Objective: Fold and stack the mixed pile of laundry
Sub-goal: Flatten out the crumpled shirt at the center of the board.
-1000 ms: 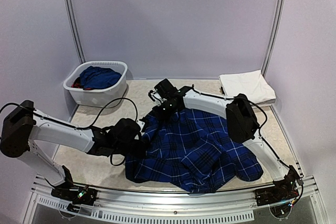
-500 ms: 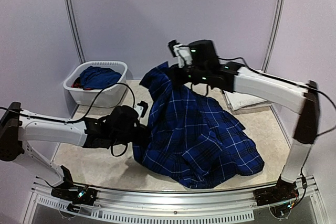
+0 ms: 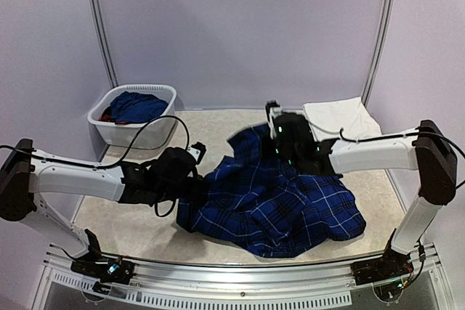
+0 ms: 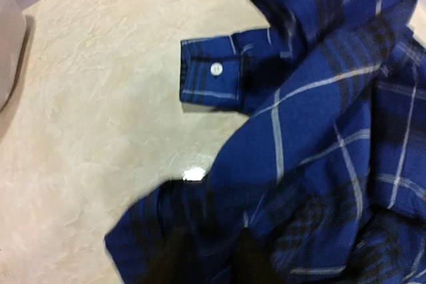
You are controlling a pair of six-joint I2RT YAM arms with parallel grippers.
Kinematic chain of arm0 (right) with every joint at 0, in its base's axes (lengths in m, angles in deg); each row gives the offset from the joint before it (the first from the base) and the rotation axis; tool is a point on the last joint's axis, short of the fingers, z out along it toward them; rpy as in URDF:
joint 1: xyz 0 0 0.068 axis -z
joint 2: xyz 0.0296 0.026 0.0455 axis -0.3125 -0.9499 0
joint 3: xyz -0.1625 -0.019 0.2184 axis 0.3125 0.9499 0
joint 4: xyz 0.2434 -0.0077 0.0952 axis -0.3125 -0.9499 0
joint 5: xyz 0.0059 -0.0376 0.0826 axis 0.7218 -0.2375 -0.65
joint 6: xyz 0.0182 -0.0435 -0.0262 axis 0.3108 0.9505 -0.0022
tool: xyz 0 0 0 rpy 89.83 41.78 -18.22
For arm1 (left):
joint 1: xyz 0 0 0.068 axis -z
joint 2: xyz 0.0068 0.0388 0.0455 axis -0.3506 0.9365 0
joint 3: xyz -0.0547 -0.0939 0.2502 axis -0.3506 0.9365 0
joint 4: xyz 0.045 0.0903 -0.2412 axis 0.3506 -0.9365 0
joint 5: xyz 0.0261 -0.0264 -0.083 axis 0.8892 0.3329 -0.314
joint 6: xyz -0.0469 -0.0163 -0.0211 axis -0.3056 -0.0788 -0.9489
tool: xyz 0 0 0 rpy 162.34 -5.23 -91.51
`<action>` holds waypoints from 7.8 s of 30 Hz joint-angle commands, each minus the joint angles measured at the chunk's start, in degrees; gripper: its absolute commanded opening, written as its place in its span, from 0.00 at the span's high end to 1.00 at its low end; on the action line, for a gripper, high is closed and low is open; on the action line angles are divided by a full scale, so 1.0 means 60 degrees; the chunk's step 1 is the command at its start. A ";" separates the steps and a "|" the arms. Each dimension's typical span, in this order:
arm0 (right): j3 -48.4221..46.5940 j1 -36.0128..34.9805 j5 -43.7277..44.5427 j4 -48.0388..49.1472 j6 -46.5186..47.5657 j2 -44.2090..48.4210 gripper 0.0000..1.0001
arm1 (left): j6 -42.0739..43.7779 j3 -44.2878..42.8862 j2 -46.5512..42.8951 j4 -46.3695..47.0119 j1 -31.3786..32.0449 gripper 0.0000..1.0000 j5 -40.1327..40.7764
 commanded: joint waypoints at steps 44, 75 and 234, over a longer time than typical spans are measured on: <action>0.4881 -0.0477 -0.2484 -0.2306 -0.0679 0.5921 0.69 | 0.0600 -0.3507 0.4721 0.2254 0.0023 0.59 -0.5919; 0.1946 -0.0596 -0.1585 -0.4495 -0.1928 0.2144 0.76 | -0.0544 -0.2080 0.4564 0.4192 0.0814 0.92 -0.4674; -0.4075 0.2618 -0.4717 -0.5508 -0.1067 -0.2838 0.36 | 0.0676 -0.3001 0.2492 -0.2215 -0.2552 0.32 -0.1378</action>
